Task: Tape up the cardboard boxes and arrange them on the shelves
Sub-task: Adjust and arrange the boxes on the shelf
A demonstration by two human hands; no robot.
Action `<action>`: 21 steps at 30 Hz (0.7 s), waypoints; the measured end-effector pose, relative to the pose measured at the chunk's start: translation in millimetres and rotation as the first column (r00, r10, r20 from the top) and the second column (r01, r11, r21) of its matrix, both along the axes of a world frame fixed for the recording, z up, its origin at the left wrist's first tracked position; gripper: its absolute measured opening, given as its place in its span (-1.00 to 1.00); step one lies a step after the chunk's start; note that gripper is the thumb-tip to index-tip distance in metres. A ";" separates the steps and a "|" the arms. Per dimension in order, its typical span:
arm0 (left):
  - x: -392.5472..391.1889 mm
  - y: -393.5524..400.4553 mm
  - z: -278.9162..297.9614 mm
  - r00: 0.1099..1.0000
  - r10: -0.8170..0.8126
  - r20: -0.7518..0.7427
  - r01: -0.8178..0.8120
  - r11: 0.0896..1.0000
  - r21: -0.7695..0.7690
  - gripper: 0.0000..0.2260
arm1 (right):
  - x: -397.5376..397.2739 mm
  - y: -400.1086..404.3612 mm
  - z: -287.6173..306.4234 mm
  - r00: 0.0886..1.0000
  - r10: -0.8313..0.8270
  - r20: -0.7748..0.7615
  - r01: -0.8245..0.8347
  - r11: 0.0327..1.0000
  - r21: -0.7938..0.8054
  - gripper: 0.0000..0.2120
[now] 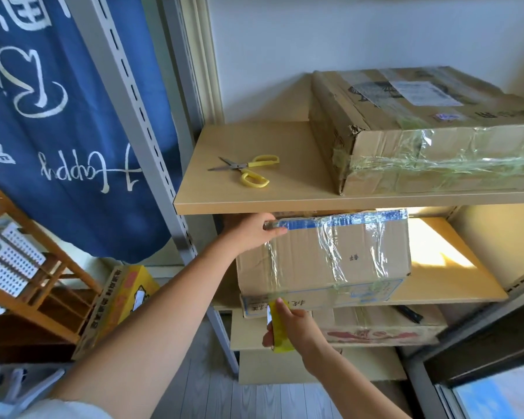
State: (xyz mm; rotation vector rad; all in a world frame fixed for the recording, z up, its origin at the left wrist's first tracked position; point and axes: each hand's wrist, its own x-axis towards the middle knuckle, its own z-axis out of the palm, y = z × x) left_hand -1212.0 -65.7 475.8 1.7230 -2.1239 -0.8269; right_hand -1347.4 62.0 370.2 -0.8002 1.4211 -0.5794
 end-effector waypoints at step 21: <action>26.0 25.5 -125.2 0.758 -0.375 0.534 0.483 0.873 -0.072 -0.30 | 1.4 -12.0 -22.4 0.996 -0.027 0.085 0.033 0.997 -0.069 -0.49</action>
